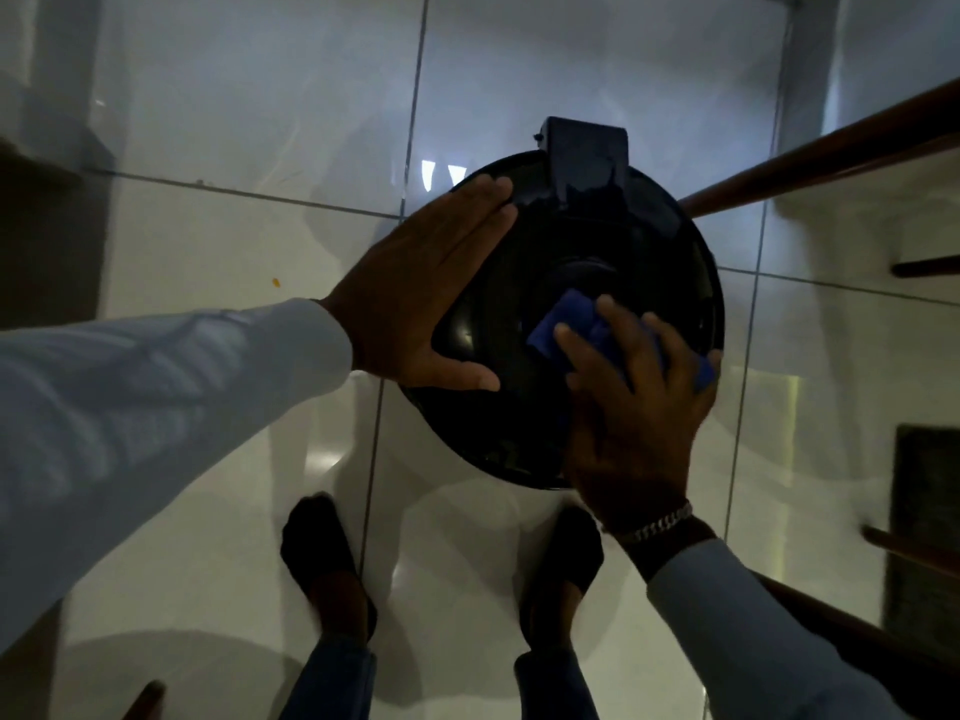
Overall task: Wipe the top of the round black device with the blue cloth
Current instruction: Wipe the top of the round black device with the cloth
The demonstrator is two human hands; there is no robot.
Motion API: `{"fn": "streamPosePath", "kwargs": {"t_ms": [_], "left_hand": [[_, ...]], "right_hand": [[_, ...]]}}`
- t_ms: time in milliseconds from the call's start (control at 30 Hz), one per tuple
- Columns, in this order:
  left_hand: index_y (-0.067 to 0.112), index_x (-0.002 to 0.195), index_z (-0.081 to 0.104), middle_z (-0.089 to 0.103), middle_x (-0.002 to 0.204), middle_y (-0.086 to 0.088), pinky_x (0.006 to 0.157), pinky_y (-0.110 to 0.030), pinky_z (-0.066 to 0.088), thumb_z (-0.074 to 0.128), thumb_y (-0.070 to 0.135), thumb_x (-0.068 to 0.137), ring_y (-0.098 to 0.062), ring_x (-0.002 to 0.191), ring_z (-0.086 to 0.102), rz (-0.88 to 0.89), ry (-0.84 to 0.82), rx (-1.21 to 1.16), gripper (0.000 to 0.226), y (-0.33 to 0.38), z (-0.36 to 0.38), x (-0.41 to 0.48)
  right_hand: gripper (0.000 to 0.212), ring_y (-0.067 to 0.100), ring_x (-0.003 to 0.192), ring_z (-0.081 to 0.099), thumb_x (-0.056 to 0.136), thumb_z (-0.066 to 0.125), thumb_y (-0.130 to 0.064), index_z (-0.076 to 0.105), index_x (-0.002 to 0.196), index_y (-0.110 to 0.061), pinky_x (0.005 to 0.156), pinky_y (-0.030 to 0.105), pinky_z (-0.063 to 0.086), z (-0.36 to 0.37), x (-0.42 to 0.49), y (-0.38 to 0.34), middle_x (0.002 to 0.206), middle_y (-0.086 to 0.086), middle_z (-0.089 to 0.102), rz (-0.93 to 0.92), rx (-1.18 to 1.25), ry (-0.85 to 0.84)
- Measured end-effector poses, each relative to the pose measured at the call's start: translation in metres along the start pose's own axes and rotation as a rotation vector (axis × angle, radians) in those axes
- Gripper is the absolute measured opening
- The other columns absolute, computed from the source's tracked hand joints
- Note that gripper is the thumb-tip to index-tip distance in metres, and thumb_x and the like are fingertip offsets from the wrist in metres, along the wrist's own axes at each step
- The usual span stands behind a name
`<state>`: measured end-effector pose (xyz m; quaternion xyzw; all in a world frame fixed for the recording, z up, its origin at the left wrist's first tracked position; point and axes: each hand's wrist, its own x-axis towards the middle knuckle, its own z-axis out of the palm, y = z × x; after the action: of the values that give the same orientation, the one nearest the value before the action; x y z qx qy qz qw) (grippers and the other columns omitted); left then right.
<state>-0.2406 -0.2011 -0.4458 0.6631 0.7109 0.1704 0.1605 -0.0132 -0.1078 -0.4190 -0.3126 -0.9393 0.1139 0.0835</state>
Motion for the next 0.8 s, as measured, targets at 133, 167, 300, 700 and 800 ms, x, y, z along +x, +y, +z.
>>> {"fn": "streamPosePath", "kwargs": {"t_ms": [133, 167, 300, 700, 800], "left_hand": [[-0.004, 0.149, 0.012, 0.012, 0.159, -0.026, 0.123, -0.052, 0.018, 0.047, 0.085, 0.069, -0.038, 0.150, 0.009, 0.025, 0.034, 0.007, 0.124, 0.001, 0.002, 0.001], [-0.004, 0.149, 0.012, 0.011, 0.159, -0.026, 0.122, -0.052, 0.019, 0.047, 0.085, 0.070, -0.038, 0.150, 0.009, 0.028, 0.037, 0.008, 0.124, 0.000, 0.003, 0.001], [-0.005, 0.148, 0.011, 0.011, 0.159, -0.027, 0.122, -0.053, 0.019, 0.045, 0.084, 0.071, -0.039, 0.150, 0.008, 0.038, 0.028, 0.015, 0.123, 0.000, 0.003, 0.001], [-0.006, 0.148, 0.012, 0.011, 0.159, -0.027, 0.122, -0.052, 0.019, 0.047, 0.082, 0.071, -0.038, 0.150, 0.008, 0.047, 0.033, 0.035, 0.122, 0.003, 0.002, 0.002], [-0.003, 0.149, 0.010, 0.008, 0.161, -0.024, 0.124, -0.048, 0.016, 0.048, 0.083, 0.070, -0.034, 0.152, 0.004, 0.031, 0.000, 0.056, 0.123, 0.005, -0.002, 0.001]], "right_hand": [[0.037, 0.030, 0.134, 0.036, 0.088, 0.054, -0.038, 0.057, 0.124, -0.037, 0.106, 0.068, 0.021, 0.006, 0.016, -0.023, 0.143, -0.004, 0.050, 0.127, 0.025, 0.065], [0.037, 0.030, 0.135, 0.035, 0.088, 0.054, -0.039, 0.055, 0.126, -0.038, 0.108, 0.067, 0.019, 0.007, 0.011, -0.025, 0.145, -0.005, 0.048, 0.079, 0.028, 0.047], [0.040, 0.029, 0.139, 0.030, 0.091, 0.052, -0.042, 0.046, 0.130, -0.041, 0.106, 0.073, 0.017, 0.005, -0.025, -0.008, 0.146, -0.006, 0.040, -0.204, 0.012, -0.022], [0.049, 0.028, 0.142, 0.028, 0.090, 0.038, -0.059, 0.055, 0.128, -0.034, 0.107, 0.068, 0.019, 0.005, 0.001, -0.018, 0.149, -0.003, 0.043, 0.052, 0.035, 0.031], [0.041, 0.028, 0.146, 0.023, 0.095, 0.036, -0.048, 0.058, 0.125, -0.031, 0.113, 0.067, 0.009, -0.011, -0.010, -0.006, 0.150, 0.000, 0.041, -0.030, 0.165, 0.006]]}}
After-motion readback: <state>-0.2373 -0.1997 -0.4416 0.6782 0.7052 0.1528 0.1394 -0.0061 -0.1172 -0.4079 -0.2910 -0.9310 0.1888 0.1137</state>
